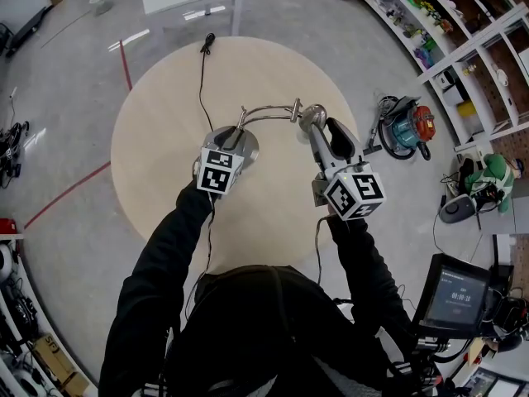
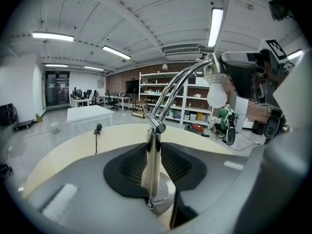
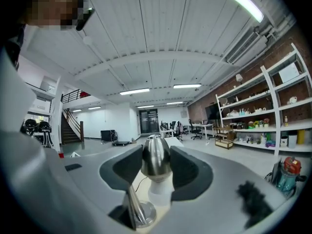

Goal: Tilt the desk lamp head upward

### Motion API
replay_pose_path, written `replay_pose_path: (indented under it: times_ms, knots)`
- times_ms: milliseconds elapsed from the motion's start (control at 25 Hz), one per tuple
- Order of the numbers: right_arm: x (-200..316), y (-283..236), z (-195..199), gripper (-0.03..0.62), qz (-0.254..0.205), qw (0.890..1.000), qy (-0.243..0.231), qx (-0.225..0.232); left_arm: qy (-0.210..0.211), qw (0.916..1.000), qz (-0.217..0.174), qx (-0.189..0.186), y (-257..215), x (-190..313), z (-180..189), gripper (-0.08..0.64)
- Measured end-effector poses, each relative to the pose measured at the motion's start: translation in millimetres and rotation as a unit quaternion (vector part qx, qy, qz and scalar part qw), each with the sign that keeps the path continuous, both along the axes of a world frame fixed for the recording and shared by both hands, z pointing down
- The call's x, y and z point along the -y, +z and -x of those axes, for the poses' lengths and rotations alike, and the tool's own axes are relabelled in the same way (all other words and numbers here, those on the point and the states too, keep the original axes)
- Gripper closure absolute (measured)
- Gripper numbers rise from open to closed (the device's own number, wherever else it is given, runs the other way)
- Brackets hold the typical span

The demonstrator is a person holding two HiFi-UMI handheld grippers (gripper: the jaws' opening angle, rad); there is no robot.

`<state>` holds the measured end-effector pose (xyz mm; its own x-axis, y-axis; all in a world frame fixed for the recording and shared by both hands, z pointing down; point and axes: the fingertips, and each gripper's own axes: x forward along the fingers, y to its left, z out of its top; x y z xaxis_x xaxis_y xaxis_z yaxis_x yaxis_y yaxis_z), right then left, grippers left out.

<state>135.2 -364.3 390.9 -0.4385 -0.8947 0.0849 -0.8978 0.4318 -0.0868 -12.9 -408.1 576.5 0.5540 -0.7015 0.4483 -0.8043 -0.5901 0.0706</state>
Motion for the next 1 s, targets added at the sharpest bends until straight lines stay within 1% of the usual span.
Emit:
replay_pose_path:
  times_ms: [280,400,640,800,880,1000]
  knots:
    - [3.2,-11.4,6.9,0.408,-0.008,1.0,-0.005,-0.007,0.0,1.0,0.002,0.002,0.2,-1.9,-0.6,0.463]
    - [4.0,-14.3,8.8,0.408,-0.008,1.0,-0.007,-0.009,0.0,0.9999,0.01,0.005,1.1,-4.4,0.5,0.463]
    - [6.5,-26.1,17.7,0.41,-0.019,0.999,-0.021,-0.014,0.003,1.0,0.0,0.008,-0.9,-2.9,-0.2,0.463]
    - [9.0,-30.0,22.1,0.411,-0.02,0.999,-0.023,-0.026,0.012,0.9996,-0.001,0.027,3.9,-6.4,0.3,0.463]
    - [10.4,-30.8,23.3,0.411,-0.019,0.999,-0.021,-0.028,0.011,0.9993,-0.009,0.034,2.9,-10.0,5.1,0.462]
    - [11.2,-32.9,24.3,0.411,-0.021,0.999,-0.022,-0.031,0.002,0.9988,-0.036,0.032,-12.3,-13.9,13.2,0.454]
